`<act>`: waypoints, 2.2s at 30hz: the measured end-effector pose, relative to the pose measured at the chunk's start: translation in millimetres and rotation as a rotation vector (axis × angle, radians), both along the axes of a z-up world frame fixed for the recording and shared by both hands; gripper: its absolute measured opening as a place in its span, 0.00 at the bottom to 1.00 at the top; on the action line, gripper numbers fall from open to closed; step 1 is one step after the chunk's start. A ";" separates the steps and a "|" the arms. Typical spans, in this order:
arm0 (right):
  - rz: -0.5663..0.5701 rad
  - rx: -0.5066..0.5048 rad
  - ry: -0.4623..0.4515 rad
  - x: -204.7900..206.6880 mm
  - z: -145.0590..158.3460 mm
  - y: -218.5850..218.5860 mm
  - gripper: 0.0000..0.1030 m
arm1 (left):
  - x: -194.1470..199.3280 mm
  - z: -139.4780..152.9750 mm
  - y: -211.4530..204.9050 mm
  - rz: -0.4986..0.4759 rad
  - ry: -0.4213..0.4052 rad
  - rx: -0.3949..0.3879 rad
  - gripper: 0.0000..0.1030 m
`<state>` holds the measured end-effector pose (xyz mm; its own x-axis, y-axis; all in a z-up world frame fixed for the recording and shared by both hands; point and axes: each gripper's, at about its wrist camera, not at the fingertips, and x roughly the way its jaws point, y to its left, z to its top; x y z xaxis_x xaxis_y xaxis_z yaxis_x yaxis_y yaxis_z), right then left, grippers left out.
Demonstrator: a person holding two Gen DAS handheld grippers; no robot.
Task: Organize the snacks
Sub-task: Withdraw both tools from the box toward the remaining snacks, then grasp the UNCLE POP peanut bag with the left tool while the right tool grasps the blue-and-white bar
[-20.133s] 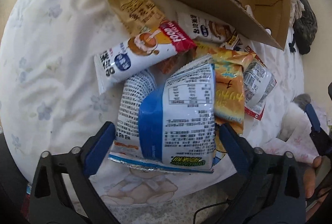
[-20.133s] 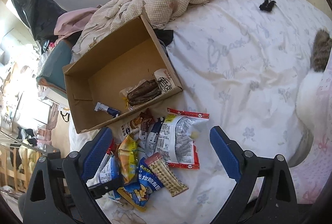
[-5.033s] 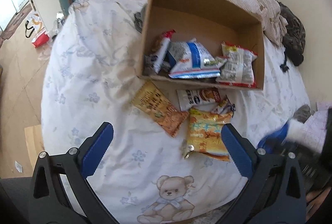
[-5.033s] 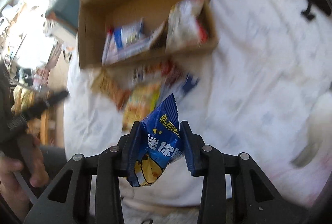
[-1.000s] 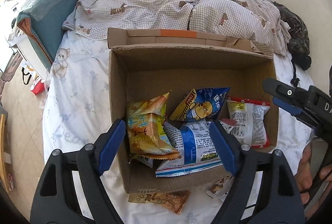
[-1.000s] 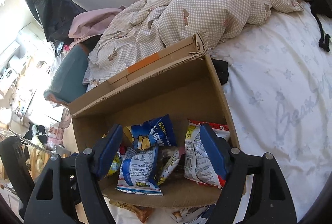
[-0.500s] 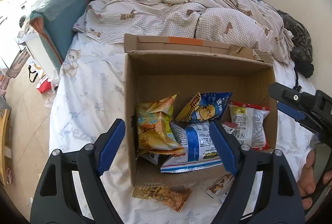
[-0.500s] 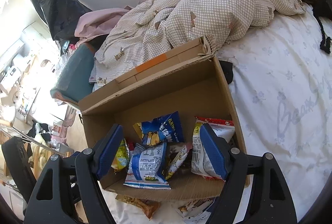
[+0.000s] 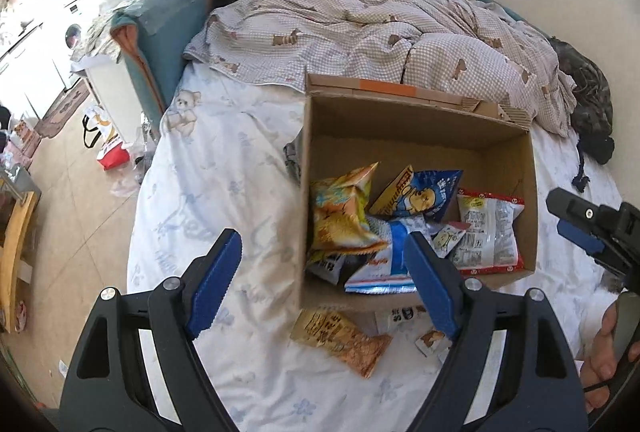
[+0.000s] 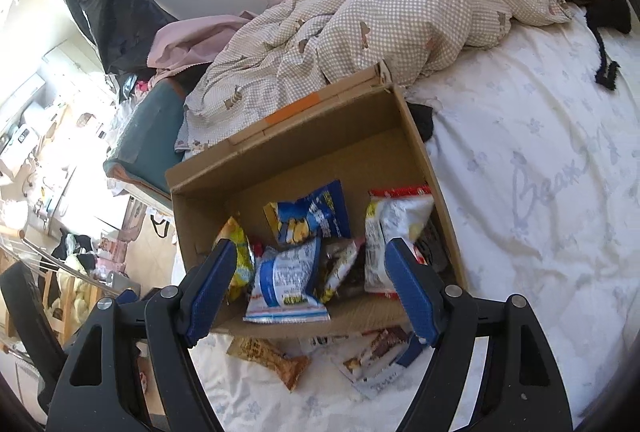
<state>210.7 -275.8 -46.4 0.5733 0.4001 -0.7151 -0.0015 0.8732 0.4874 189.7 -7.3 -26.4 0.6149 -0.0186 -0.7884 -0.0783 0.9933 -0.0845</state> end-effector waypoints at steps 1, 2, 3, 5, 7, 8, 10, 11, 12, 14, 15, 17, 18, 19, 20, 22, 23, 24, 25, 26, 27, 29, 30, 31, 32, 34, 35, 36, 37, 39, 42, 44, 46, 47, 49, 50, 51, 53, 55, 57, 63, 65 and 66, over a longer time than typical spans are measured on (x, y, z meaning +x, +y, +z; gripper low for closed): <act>0.000 0.005 0.004 -3.1 -0.7 -0.5 0.77 | -2.9 -0.4 1.4 0.004 0.003 -0.003 0.78; -0.001 0.005 0.010 -6.5 -1.6 -1.0 0.77 | -6.3 -1.3 3.0 0.009 0.007 -0.006 0.78; -0.002 0.003 0.014 -10.0 -2.6 -1.6 0.78 | -9.3 -2.3 5.0 0.013 0.012 -0.010 0.78; -0.004 0.007 0.027 -16.9 -4.9 -3.3 0.77 | -13.7 -3.8 6.4 0.022 0.019 -0.011 0.78; -0.007 0.018 0.041 -23.8 -7.7 -3.9 0.78 | -18.7 -5.6 7.2 0.019 0.021 -0.025 0.78; -0.008 0.026 0.052 -28.1 -10.0 -4.3 0.78 | -21.5 -6.4 7.6 0.017 0.023 -0.032 0.78; -0.008 0.041 0.068 -33.7 -13.1 -4.9 0.77 | -26.3 -7.0 8.3 0.020 0.020 -0.039 0.78; -0.007 0.048 0.076 -36.2 -14.4 -5.0 0.77 | -28.5 -7.3 8.3 0.018 0.018 -0.042 0.78; -0.004 0.061 0.085 -39.5 -16.4 -5.3 0.78 | -30.7 -7.7 8.0 0.013 0.018 -0.042 0.81; 0.003 0.068 0.109 -46.1 -21.1 -4.6 0.77 | -34.9 -8.2 7.9 0.010 0.016 -0.043 0.94; 0.004 0.066 0.118 -48.4 -23.0 -3.8 0.77 | -38.0 -8.6 8.6 0.015 0.010 -0.043 0.98; 0.002 0.066 0.141 -55.3 -28.7 -4.0 0.77 | -40.9 -11.5 11.1 0.020 0.017 -0.049 0.98; 0.001 0.067 0.152 -57.0 -31.4 -4.0 0.78 | -41.4 -14.7 13.4 0.028 0.032 -0.060 0.98; -0.001 0.068 0.165 -58.9 -34.9 -4.5 0.78 | -41.5 -18.8 15.9 0.040 0.049 -0.070 0.98; -0.002 0.066 0.175 -60.6 -38.1 -4.8 0.77 | -41.2 -25.4 19.9 0.064 0.076 -0.079 0.98; -0.004 0.054 0.190 -62.4 -44.1 -6.6 0.78 | -40.5 -37.4 25.6 0.106 0.115 -0.082 0.98; -0.005 0.045 0.195 -62.9 -46.1 -7.3 0.77 | -39.3 -45.2 29.0 0.128 0.139 -0.096 0.98; -0.008 0.034 0.202 -62.8 -48.8 -8.6 0.78 | -37.5 -54.5 32.2 0.149 0.165 -0.126 0.98; -0.013 0.027 0.209 -61.8 -51.6 -10.9 0.77 | -37.4 -64.1 34.3 0.168 0.183 -0.161 0.98; -0.020 0.026 0.217 -61.3 -54.1 -13.2 0.77 | -36.7 -72.3 35.8 0.190 0.198 -0.193 0.98; -0.026 0.029 0.223 -60.9 -55.5 -15.1 0.77 | -35.6 -81.6 36.8 0.221 0.212 -0.229 0.98; -0.038 0.034 0.230 -59.8 -58.3 -19.1 0.78 | -33.3 -97.5 34.7 0.265 0.234 -0.281 0.98; -0.042 0.032 0.232 -59.0 -59.5 -20.7 0.78 | -31.1 -105.4 31.3 0.284 0.246 -0.293 0.98; -0.044 0.029 0.233 -58.4 -60.2 -21.9 0.77 | -29.8 -111.5 27.4 0.294 0.252 -0.295 0.98; -0.047 0.027 0.236 -57.8 -61.3 -22.7 0.77 | -29.3 -119.0 21.4 0.311 0.250 -0.295 0.98; -0.049 0.036 0.243 -55.6 -63.3 -26.0 0.77 | -27.5 -129.4 12.0 0.310 0.257 -0.294 0.97; -0.055 0.037 0.245 -55.1 -64.1 -28.5 0.77 | -25.9 -135.5 6.5 0.306 0.269 -0.287 0.96; -0.064 0.037 0.248 -54.3 -64.9 -31.4 0.77 | -24.5 -141.9 2.1 0.307 0.279 -0.281 0.92; -0.072 0.043 0.253 -53.7 -66.4 -34.6 0.77 | -23.6 -147.4 -0.3 0.312 0.288 -0.278 0.89; -0.085 0.063 0.268 -52.2 -70.3 -40.3 0.77 | -20.0 -160.7 -4.4 0.320 0.325 -0.285 0.86; -0.085 0.066 0.279 -49.8 -73.3 -42.8 0.77 | -15.9 -168.5 -15.8 0.280 0.346 -0.229 0.85; -0.087 0.060 0.276 -47.8 -72.6 -43.4 0.77 | -14.2 -168.3 -22.7 0.251 0.348 -0.198 0.83; -0.092 0.065 0.273 -45.6 -71.4 -44.3 0.77 | -14.0 -167.0 -27.1 0.222 0.351 -0.192 0.71; -0.094 0.070 0.273 -44.8 -71.1 -44.3 0.77 | -14.9 -166.4 -30.5 0.196 0.357 -0.171 0.67; -0.099 0.070 0.272 -43.9 -70.1 -43.4 0.77 | -16.1 -165.9 -37.2 0.152 0.372 -0.141 0.52; -0.102 0.065 0.270 -43.8 -69.2 -42.7 0.77 | -17.6 -165.0 -41.4 0.127 0.379 -0.127 0.47; -0.104 0.060 0.268 -43.9 -68.6 -42.0 0.77 | -20.1 -164.2 -45.1 0.103 0.385 -0.115 0.42; -0.103 0.061 0.271 -44.0 -68.4 -41.1 0.77 | -24.8 -162.5 -48.2 0.078 0.392 -0.098 0.41; -0.108 0.059 0.274 -45.2 -68.7 -41.6 0.77 | -30.2 -161.6 -47.8 0.061 0.417 -0.097 0.38; -0.112 0.057 0.280 -46.9 -69.7 -42.5 0.77 | -36.4 -157.1 -45.4 0.047 0.448 -0.108 0.30; -0.122 0.082 0.331 -51.9 -79.6 -44.3 0.77 | -55.9 -108.8 -48.1 -0.057 0.427 -0.102 0.28; -0.118 0.082 0.349 -51.3 -83.9 -41.2 0.77 | -62.5 -89.6 -48.5 -0.101 0.415 -0.093 0.28; -0.116 0.081 0.357 -51.0 -86.0 -39.5 0.77 | -64.4 -84.1 -47.7 -0.114 0.414 -0.087 0.28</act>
